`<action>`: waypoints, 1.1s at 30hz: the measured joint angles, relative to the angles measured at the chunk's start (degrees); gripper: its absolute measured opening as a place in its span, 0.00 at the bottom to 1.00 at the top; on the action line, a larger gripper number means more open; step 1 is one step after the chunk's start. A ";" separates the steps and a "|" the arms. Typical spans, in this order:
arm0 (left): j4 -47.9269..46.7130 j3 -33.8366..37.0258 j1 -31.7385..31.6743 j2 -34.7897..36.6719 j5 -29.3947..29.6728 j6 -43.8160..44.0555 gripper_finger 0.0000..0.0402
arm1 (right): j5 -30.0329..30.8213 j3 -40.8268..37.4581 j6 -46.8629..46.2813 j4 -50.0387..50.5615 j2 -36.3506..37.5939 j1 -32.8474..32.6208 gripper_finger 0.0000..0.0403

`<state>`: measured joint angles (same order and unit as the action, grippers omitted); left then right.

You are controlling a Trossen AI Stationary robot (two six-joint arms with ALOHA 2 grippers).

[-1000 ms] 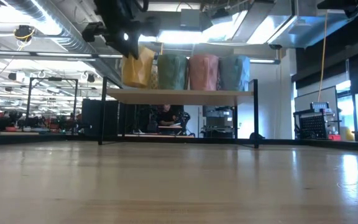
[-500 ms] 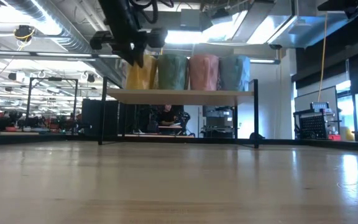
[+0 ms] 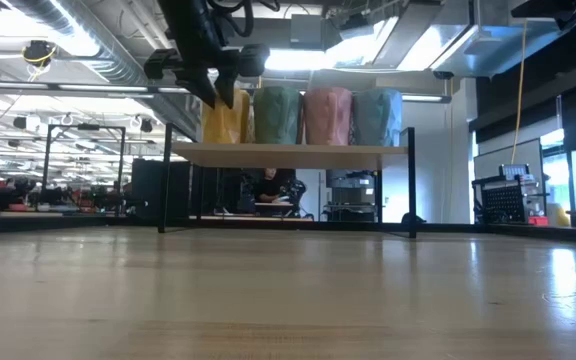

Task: Place coffee mugs
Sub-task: Put the yellow mug on the shelf, then return to Home Position

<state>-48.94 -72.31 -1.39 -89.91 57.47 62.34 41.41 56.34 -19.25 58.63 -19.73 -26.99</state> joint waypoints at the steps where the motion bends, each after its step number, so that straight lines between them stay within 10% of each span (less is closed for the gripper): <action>1: -0.45 0.04 0.08 0.38 -0.08 -0.07 0.29 | 0.00 0.00 0.00 0.00 0.00 0.00 0.45; 33: -1.58 -6.99 0.09 2.45 -4.26 -17.04 0.39 | -3.50 0.00 -1.51 1.64 0.02 0.00 0.45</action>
<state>-50.53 -79.30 -1.30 -87.46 53.21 45.30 37.91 56.34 -20.75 60.27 -19.70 -27.00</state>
